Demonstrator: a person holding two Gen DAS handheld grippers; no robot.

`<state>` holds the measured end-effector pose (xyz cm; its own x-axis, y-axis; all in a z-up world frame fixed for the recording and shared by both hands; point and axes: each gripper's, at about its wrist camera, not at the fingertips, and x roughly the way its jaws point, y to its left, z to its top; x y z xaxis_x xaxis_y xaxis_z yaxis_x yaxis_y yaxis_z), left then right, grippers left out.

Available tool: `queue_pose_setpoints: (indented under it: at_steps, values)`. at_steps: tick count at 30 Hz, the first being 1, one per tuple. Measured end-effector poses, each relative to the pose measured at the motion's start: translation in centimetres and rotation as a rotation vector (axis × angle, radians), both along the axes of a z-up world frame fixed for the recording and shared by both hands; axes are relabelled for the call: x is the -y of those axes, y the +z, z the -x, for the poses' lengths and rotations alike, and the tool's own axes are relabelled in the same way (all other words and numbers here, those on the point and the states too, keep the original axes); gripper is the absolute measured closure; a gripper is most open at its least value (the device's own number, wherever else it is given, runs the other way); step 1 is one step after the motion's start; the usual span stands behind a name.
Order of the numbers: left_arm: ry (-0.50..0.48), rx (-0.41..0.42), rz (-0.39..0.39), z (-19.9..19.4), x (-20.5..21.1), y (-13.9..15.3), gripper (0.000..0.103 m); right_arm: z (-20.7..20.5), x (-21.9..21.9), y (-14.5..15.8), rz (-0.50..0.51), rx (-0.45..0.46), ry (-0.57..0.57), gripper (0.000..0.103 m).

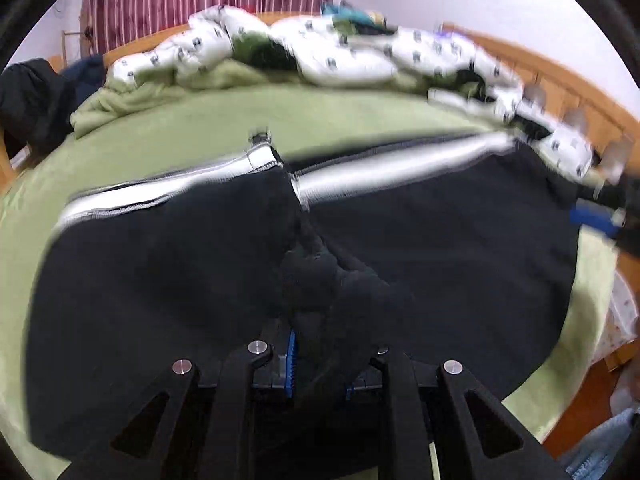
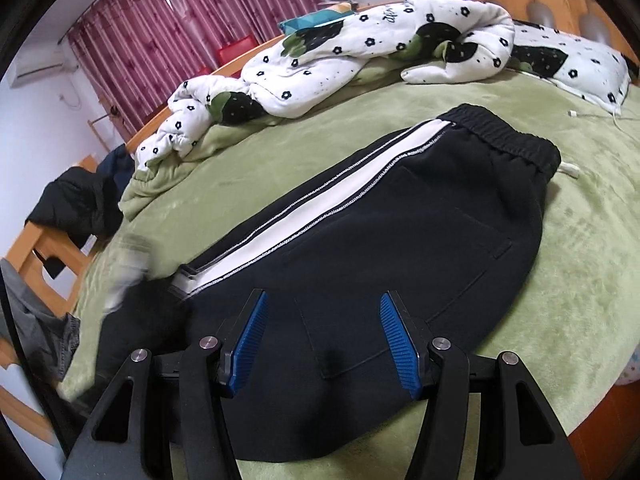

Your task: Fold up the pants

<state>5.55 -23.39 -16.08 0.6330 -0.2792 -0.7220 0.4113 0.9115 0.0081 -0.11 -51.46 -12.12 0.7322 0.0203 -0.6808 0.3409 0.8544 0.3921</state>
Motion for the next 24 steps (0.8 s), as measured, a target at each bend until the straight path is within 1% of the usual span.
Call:
queue_pose_setpoints:
  at_steps: [1,2,3,4,5,6,8,10,12,14,16,18,20,21,22,23,24]
  values:
    - [0.006,0.030,-0.033,0.7,0.4,-0.3,0.087,-0.1,-0.1,-0.1,0.004,-0.006,0.004,0.045]
    - [0.000,0.044,-0.046,1.4,0.7,-0.2,0.086,-0.2,-0.3,-0.2,0.005,-0.009,0.010,0.045]
    - [-0.014,0.048,-0.048,1.8,0.7,0.0,0.077,-0.4,-0.5,-0.3,0.005,-0.014,0.020,0.045]
    - [-0.044,0.029,-0.027,2.2,0.2,0.4,0.070,-0.7,-0.8,-0.4,0.003,-0.017,0.033,0.045]
    - [-0.070,0.005,-0.002,2.7,-0.6,1.0,0.054,-0.9,-1.3,-0.4,0.002,-0.019,0.046,0.045]
    - [-0.076,0.005,0.020,3.4,-1.8,1.7,0.040,-1.1,-1.8,-0.5,0.004,-0.021,0.063,0.045]
    - [-0.067,0.040,0.051,4.8,-4.3,3.0,0.027,-1.5,-2.9,-0.5,0.013,-0.024,0.091,0.045]
    - [-0.046,0.070,0.068,5.9,-7.9,4.2,0.027,-2.2,-4.4,-0.5,0.016,-0.024,0.139,0.045]
    - [-0.007,0.074,0.068,5.5,-10.5,4.6,0.025,-3.1,-6.8,-0.9,0.007,-0.030,0.215,0.045]
    - [0.062,0.056,0.062,5.3,-14.5,4.7,0.025,-3.6,-9.2,-1.3,0.009,-0.041,0.282,0.045]
    - [0.110,0.031,0.059,4.9,-17.6,4.3,0.025,-4.3,-11.8,-1.7,0.012,-0.049,0.356,0.045]
    - [0.138,0.003,0.068,4.6,-19.9,3.3,0.025,-4.8,-14.2,-2.0,0.020,-0.044,0.414,0.045]
    - [0.141,-0.043,0.105,4.0,-21.8,2.2,0.025,-5.3,-16.2,-2.4,0.058,-0.042,0.434,0.047]
    - [0.137,-0.061,0.128,3.8,-22.3,1.7,0.025,-5.6,-17.2,-2.8,0.085,-0.050,0.443,0.057]
    - [0.129,-0.093,0.167,3.9,-22.9,1.2,0.025,-5.8,-18.2,-3.3,0.105,-0.071,0.462,0.085]
    - [0.125,-0.116,0.186,3.8,-23.4,0.8,0.025,-5.9,-18.5,-3.5,0.128,-0.083,0.467,0.085]
    - [0.130,-0.129,0.194,3.4,-23.5,0.5,0.025,-5.5,-18.8,-3.2,0.160,-0.068,0.463,0.086]
